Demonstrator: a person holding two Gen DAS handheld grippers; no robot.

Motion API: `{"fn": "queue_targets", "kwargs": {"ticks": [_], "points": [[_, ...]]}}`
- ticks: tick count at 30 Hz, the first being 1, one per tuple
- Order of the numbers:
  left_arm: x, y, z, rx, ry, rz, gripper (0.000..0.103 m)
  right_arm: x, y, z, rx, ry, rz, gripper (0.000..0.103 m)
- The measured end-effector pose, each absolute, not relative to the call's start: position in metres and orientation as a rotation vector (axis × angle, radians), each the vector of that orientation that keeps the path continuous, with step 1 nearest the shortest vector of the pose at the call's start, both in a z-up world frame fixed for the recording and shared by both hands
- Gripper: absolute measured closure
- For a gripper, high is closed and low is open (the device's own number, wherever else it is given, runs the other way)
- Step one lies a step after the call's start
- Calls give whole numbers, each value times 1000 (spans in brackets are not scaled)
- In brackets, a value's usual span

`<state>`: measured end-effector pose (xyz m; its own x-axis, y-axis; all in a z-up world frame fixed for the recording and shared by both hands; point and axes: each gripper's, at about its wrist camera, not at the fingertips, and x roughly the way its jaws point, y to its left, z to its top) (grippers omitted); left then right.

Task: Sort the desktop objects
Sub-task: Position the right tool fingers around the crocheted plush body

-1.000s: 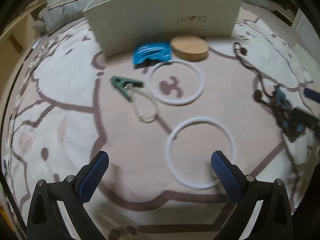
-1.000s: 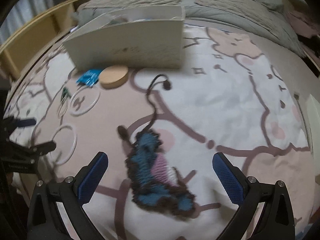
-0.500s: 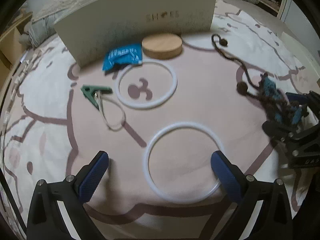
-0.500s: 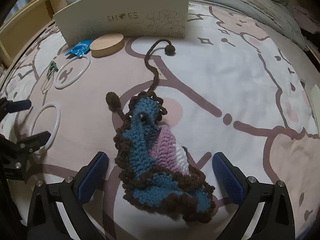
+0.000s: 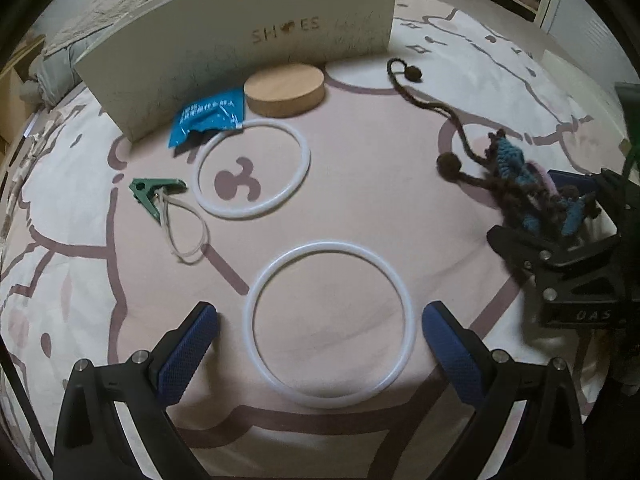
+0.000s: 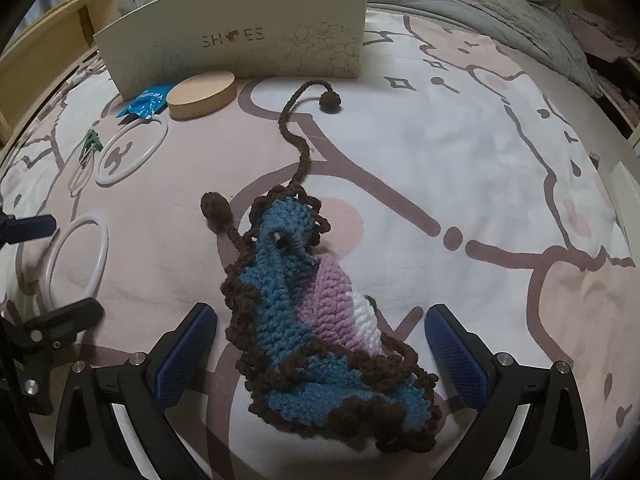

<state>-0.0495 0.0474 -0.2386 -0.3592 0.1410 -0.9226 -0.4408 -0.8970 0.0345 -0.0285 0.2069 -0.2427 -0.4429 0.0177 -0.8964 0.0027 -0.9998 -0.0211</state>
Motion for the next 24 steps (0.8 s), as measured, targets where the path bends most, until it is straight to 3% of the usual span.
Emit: {"fn": "queue_targets", "kwargs": {"ticks": [16, 24], "points": [[-53, 46, -251, -1456, 382, 2301, 0, -32, 206, -242, -1695, 24, 2606, 1], [-56, 46, -253, -1478, 372, 2291, 0, -26, 204, -236, -1685, 49, 2633, 17]]}}
